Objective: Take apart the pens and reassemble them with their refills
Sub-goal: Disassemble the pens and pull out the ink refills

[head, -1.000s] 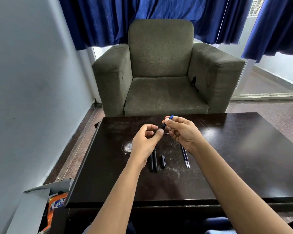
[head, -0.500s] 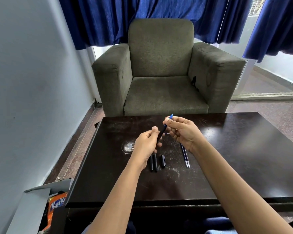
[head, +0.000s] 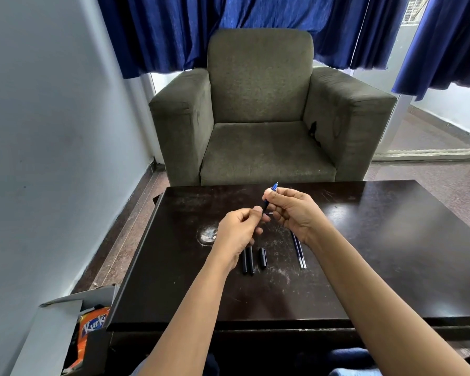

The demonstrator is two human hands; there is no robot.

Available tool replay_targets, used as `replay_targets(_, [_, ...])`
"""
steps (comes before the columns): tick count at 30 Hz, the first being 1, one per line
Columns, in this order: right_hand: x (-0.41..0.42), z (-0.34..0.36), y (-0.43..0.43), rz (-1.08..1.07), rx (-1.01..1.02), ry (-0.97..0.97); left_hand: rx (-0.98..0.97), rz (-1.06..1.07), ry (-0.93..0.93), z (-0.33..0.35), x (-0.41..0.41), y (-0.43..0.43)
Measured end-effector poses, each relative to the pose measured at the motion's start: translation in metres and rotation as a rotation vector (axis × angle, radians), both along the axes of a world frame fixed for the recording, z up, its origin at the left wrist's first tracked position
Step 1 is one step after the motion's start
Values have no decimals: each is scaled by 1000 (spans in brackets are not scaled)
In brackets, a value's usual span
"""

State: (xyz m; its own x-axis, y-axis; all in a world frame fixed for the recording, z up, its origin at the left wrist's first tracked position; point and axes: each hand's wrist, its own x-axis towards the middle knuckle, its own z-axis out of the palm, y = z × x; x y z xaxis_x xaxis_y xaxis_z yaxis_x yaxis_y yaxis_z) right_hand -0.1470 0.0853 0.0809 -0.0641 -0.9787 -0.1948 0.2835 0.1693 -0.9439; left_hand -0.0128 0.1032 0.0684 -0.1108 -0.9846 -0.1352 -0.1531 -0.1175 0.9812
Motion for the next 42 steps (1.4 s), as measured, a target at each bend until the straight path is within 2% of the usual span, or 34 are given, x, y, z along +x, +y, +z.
replay_targets(3, [1,0,-1,-5,7,12,-63,18,-6,-1,3,-1])
replay_targets(6, [1,0,0,28,-3,15,-35,-28,11,-1,1,-1])
replay_targets(12, [-1,2,-1,135,-25,-151,-44,-45,-11,0,0,-1])
replay_targets(16, [-1,1,1,104,-43,-90,-85,-23,-12,-1,2,-2])
replay_targets(21, [0,-1,0,58,-53,-43,-39,-24,36,-1,0,-2])
replay_targets(28, [1,-8,-6,29,-27,125,-154,19,-53,-2,3,-2])
replay_targets(34, [0,-6,-3,231,-83,-106,1,-56,-39,0,5,-4])
replay_targets(37, [3,-6,-2,192,-99,-82,-5,-65,-34,-2,6,-4])
replay_targets(42, [9,-12,0,52,-21,-130,-146,-3,-124,-9,8,-5])
